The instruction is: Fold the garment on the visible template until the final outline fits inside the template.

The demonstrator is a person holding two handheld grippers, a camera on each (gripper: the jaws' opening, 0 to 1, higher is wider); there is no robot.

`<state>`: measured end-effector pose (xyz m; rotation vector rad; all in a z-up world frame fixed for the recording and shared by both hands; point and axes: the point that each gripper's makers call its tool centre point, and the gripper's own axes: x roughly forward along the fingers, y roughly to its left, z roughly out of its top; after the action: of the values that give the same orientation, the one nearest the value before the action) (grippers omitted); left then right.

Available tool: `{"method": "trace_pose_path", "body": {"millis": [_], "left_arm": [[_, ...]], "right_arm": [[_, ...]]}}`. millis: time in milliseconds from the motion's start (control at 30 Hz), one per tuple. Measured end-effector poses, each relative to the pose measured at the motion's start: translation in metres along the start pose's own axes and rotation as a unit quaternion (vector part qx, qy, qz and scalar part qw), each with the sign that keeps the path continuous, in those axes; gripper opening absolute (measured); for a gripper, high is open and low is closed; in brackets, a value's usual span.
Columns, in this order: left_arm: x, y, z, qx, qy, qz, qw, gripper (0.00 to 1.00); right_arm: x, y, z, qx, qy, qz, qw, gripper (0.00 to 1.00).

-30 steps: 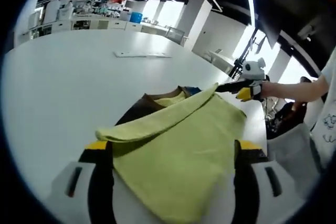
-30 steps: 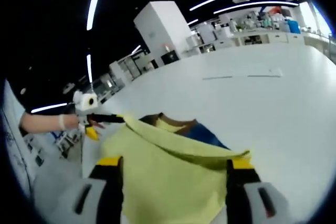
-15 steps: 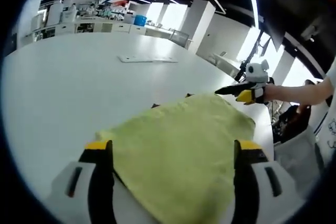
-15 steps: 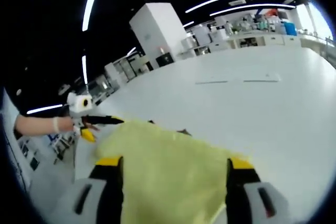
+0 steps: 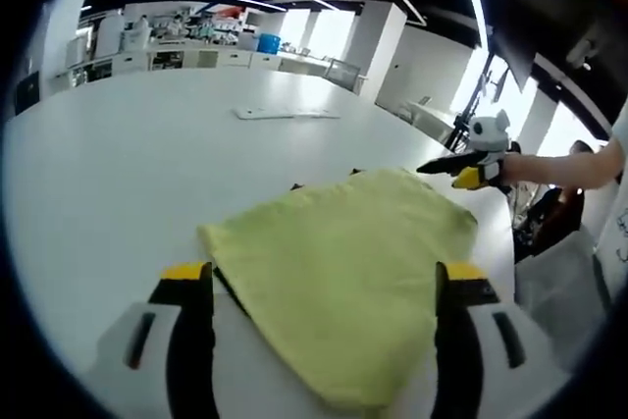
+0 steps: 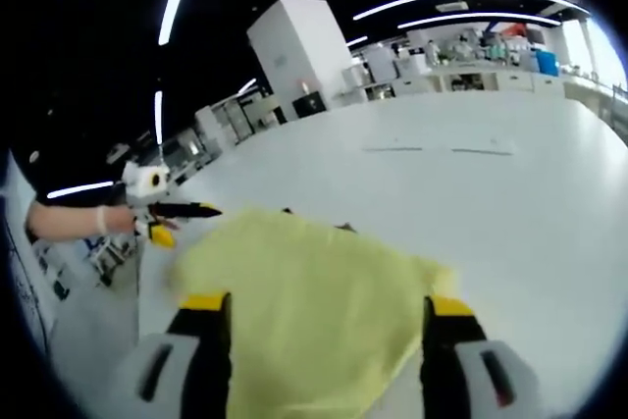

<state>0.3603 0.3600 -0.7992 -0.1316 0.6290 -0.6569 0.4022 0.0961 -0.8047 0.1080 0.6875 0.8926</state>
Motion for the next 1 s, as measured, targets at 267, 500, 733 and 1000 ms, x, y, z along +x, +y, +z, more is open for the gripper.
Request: {"method": "trace_pose_path", "body": {"millis": [267, 500, 733, 1000], "left_arm": [[-0.026, -0.006, -0.012, -0.006, -0.003, 0.019, 0.9998, 0.91], [-0.042, -0.007, -0.023, -0.012, -0.002, 0.030, 0.9995, 0.89], [-0.051, -0.014, -0.033, -0.025, -0.002, 0.031, 0.9992, 0.86], [-0.057, -0.020, -0.040, -0.022, -0.006, 0.035, 0.9991, 0.83]], "right_arm": [[-0.021, 0.006, -0.011, 0.012, -0.008, -0.008, 0.9999, 0.79], [-0.036, 0.002, -0.016, 0.027, -0.018, -0.017, 0.9993, 0.78], [-0.047, 0.004, -0.025, 0.033, -0.019, -0.023, 0.9990, 0.78], [-0.056, 0.004, -0.026, 0.033, -0.023, -0.029, 0.9988, 0.76]]}}
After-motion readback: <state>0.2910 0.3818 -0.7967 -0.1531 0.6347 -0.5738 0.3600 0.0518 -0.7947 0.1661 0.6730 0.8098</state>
